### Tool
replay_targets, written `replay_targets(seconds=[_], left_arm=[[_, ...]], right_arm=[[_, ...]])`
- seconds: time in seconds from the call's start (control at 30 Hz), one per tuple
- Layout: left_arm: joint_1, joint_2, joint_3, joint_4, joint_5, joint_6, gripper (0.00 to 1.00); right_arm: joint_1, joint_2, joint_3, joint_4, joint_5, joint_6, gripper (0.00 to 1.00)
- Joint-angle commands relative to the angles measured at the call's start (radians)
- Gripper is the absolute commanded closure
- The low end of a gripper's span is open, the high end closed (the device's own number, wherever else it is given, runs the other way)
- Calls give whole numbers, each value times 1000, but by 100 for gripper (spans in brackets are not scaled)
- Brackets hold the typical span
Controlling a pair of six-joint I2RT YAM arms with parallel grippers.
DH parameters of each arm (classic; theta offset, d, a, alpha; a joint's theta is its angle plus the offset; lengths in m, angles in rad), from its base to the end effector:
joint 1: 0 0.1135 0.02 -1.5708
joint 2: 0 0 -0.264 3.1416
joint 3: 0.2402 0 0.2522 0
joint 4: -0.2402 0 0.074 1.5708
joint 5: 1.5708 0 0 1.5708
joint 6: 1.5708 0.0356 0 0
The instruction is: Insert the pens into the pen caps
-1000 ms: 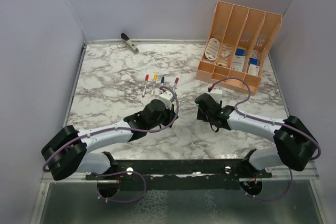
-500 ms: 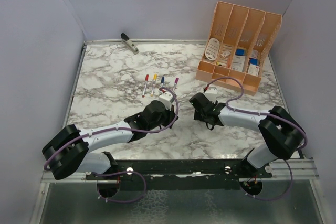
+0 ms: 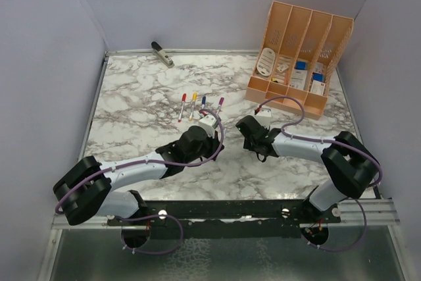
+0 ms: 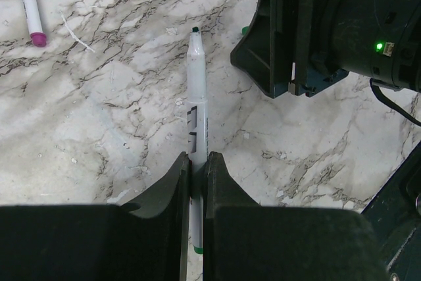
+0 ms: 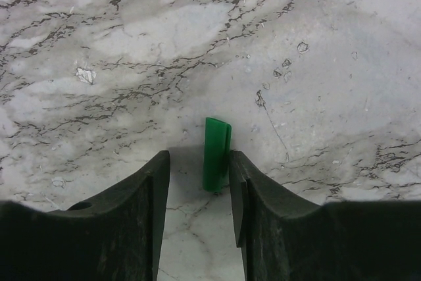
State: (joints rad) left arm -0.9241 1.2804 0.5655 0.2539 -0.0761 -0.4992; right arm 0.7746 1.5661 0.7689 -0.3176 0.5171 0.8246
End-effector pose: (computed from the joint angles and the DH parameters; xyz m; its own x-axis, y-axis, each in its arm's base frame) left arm 0.1629 -0.2113 0.2025 -0.5966 -0.0019 -0.8025 0.5343 0.7451 -0.3991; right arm 0.2117 0.1826 0.1500 -0.7678 0.1417 -0.6248 0.1641 0.9862 0.0220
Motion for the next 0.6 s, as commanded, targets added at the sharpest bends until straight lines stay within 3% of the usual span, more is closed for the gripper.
replay_targets(seconds=[0.0, 0.57], left_arm=[[2, 5, -6, 29, 9, -10, 100], [4, 4, 2, 13, -2, -8, 100]], right_arm=[[-5, 43, -5, -16, 8, 41, 61], [-57, 67, -46, -3, -56, 54, 70]])
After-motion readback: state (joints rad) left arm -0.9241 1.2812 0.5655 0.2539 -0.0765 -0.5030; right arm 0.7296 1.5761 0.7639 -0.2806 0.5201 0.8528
